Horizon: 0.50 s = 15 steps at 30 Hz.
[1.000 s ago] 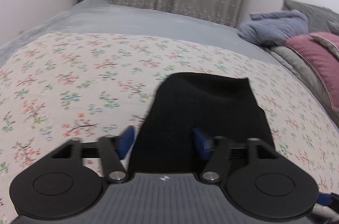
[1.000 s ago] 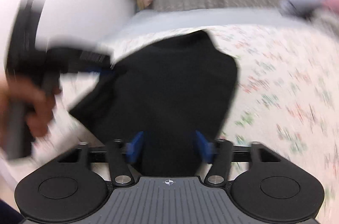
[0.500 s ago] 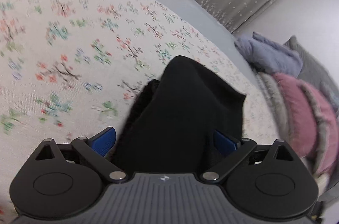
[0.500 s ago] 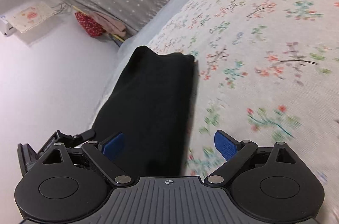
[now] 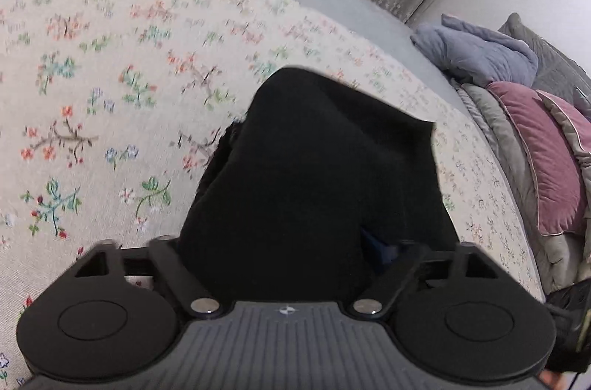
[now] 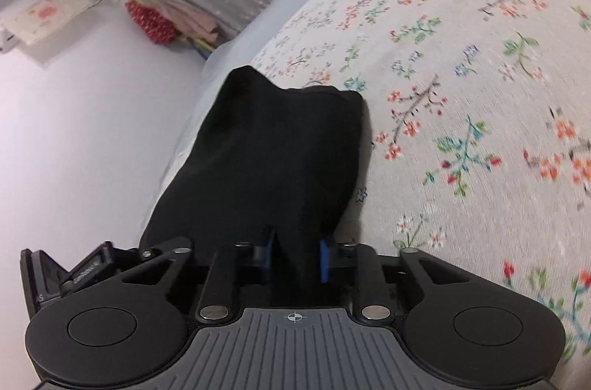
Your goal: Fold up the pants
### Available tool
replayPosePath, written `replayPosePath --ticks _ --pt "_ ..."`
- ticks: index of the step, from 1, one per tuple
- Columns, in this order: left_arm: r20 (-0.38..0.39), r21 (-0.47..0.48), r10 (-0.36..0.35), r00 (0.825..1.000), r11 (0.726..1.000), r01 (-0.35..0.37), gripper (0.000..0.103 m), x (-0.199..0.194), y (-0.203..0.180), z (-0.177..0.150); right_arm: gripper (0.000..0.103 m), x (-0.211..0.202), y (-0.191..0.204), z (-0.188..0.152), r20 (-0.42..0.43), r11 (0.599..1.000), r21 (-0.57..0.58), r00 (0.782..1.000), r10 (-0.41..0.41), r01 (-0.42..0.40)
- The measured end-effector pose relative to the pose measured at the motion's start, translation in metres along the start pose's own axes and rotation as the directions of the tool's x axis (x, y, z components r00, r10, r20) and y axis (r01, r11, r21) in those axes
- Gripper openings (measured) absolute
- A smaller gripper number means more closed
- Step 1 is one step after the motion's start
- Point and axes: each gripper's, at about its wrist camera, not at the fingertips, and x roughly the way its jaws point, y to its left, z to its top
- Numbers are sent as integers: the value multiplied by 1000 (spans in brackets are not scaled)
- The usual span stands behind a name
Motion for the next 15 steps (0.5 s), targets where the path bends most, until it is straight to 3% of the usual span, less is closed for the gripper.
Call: replayPosePath --ticks 3,6,9,12,15 --pt "26 -46 -56 998 997 57 78 -11 -8 1 17 -15 25 20 2 988 -153 1000 0 0" --pt "20 -104 -132 991 986 133 77 -8 -25 -5 17 -36 48 49 4 967 -254 1000 -6 7" --pt "11 -115 -166 986 979 166 77 4 -51 -12 17 -57 53 84 -28 942 -333 999 -44 32" --pt "8 -35 -107 994 994 107 81 23 -82 -20 18 -61 39 110 -72 920 -380 989 -133 96" --pt "22 59 -33 999 998 32 89 34 -102 -21 20 -41 3 114 -118 917 -368 970 -210 154"
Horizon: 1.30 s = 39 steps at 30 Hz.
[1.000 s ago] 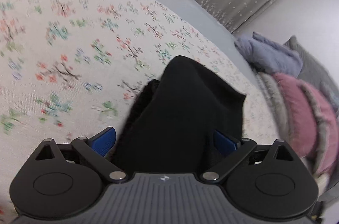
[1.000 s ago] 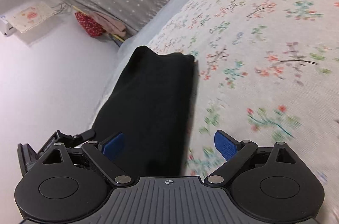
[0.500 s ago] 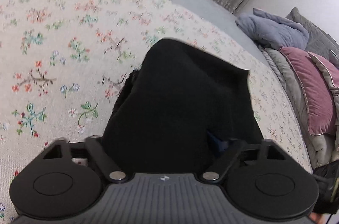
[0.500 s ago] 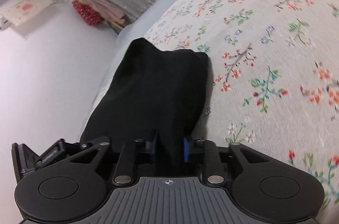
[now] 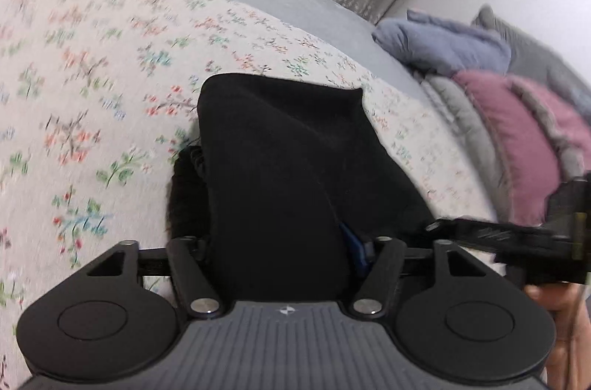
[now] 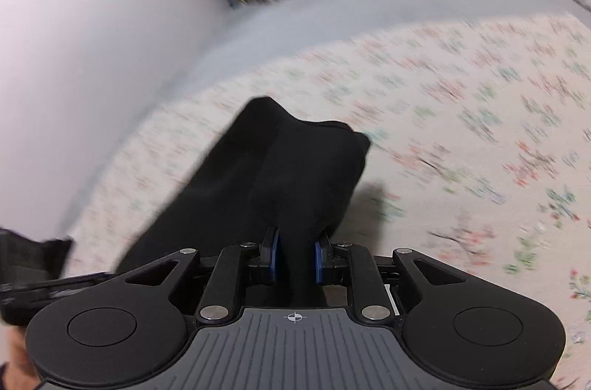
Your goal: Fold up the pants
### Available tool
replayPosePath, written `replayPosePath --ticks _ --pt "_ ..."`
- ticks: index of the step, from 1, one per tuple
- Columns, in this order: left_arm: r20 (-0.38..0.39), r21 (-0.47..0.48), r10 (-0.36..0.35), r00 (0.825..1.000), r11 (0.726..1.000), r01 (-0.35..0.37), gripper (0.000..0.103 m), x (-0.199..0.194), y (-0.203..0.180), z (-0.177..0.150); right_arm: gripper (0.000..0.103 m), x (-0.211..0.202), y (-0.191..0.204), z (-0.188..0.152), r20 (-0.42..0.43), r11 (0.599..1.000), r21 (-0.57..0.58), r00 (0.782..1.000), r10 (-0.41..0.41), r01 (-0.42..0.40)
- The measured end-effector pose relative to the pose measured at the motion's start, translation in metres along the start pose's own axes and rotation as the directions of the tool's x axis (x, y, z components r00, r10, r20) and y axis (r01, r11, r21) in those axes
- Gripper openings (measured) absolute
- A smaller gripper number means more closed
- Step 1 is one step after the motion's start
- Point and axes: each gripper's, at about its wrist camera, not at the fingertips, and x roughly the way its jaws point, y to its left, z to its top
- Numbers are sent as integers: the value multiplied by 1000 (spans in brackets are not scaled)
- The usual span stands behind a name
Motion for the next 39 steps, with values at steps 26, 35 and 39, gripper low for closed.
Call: replayPosePath --ticks 26,35,39 --pt "120 157 100 988 980 -118 73 -13 -22 -5 60 -5 72 -103 187 971 -178 975 -124 157" --pt "186 229 170 968 950 -211 75 -30 -45 -16 66 -74 70 -120 215 990 -66 971 -110 126" --pt "219 152 263 939 942 -300 79 -42 -45 -31 73 -90 86 -132 237 986 -102 966 -108 135"
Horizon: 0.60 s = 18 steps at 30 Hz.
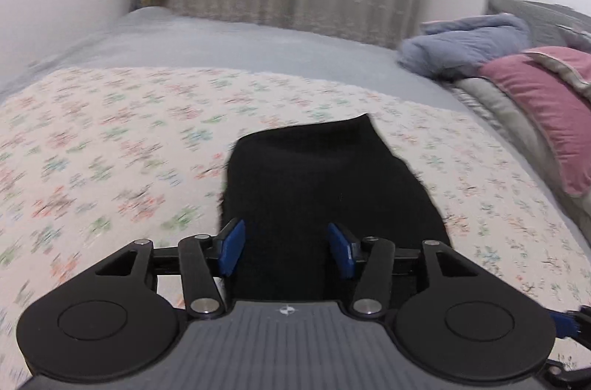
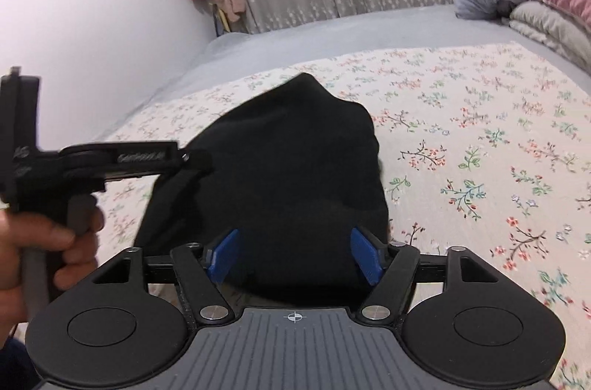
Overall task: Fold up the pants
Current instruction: 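Open both grippers and pull them back from the folded pants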
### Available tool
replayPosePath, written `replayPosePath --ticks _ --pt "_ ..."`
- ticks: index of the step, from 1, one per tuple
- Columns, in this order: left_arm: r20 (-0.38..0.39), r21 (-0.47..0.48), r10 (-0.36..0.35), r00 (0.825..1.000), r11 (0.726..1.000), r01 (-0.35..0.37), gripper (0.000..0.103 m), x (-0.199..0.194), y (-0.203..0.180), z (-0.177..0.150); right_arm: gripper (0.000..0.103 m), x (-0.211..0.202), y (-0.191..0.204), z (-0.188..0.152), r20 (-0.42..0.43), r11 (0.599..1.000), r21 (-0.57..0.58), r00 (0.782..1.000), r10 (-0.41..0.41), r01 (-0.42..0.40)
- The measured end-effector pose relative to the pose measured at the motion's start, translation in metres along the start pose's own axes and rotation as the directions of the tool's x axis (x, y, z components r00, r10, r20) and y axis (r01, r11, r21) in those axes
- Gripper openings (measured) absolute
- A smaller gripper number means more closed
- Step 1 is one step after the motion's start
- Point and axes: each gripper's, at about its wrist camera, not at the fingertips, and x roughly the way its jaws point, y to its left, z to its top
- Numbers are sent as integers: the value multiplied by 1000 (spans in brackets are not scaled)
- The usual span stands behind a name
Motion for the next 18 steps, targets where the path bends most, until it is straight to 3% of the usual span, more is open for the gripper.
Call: replayPosePath --ticks 3,7,11,18 --pt "13 26 63 998 998 -64 80 -26 -7 -10 73 -16 9 -3 11 999 -40 1000 -18 19" --pt "45 46 107 993 993 -109 91 -61 -9 -28 73 -32 11 -9 45 999 -44 999 -28 30" --pt "48 40 126 991 991 -128 91 -87 -15 -35 75 -61 17 -13 96 1000 9 995 1 -2" --pt "93 67 114 989 990 -120 98 -131 -41 -43 78 -102 34 -12 158 999 -41 987 -24 31"
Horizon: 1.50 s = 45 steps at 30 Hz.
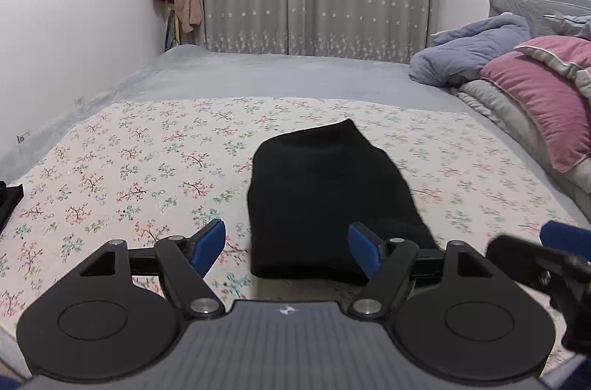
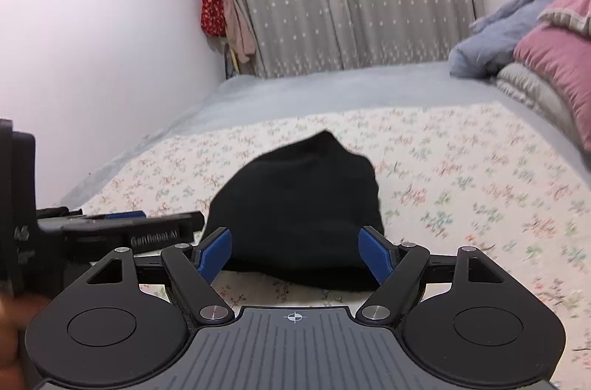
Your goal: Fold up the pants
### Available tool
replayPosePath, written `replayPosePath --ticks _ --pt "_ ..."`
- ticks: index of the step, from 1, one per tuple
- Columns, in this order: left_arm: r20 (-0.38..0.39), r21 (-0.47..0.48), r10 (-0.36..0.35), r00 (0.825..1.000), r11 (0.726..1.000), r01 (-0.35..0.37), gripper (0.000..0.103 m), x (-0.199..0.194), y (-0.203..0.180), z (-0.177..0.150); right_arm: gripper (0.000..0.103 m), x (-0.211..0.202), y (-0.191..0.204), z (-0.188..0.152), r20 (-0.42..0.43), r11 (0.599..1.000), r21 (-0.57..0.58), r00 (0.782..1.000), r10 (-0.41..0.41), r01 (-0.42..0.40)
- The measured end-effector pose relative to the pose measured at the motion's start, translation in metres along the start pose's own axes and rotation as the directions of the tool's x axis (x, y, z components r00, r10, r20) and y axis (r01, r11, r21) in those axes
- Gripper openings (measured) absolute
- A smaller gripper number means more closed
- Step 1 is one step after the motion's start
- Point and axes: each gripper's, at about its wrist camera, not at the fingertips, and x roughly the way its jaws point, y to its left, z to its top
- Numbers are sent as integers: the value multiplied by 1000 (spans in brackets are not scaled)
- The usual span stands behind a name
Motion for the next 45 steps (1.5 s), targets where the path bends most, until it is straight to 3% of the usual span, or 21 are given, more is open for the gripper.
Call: replayPosePath --ticks 8,14,19,26,35,45 --pt "51 14 -7 999 1000 7 103 -55 -10 -2 83 -48 -4 3 53 998 64 999 -1 -2" --pt "104 -1 13 994 1000 -13 103 -86 -3 -13 87 -67 2 -8 46 999 41 999 18 -19" --pt "107 -6 -14 994 1000 15 103 -96 -1 -23 90 -77 4 -13 45 1000 15 999 -8 7" --pt "84 12 -22 996 1000 21 103 -81 -5 -28 103 -77 1 -15 59 999 -3 998 -32 32" --pt "47 -2 8 999 1000 -8 103 -42 -9 -47 103 -49 -7 -39 83 999 -29 996 -39 42" --pt "18 -10 37 999 999 -37 103 -20 0 -64 103 -21 -17 -60 39 996 -27 996 -80 81"
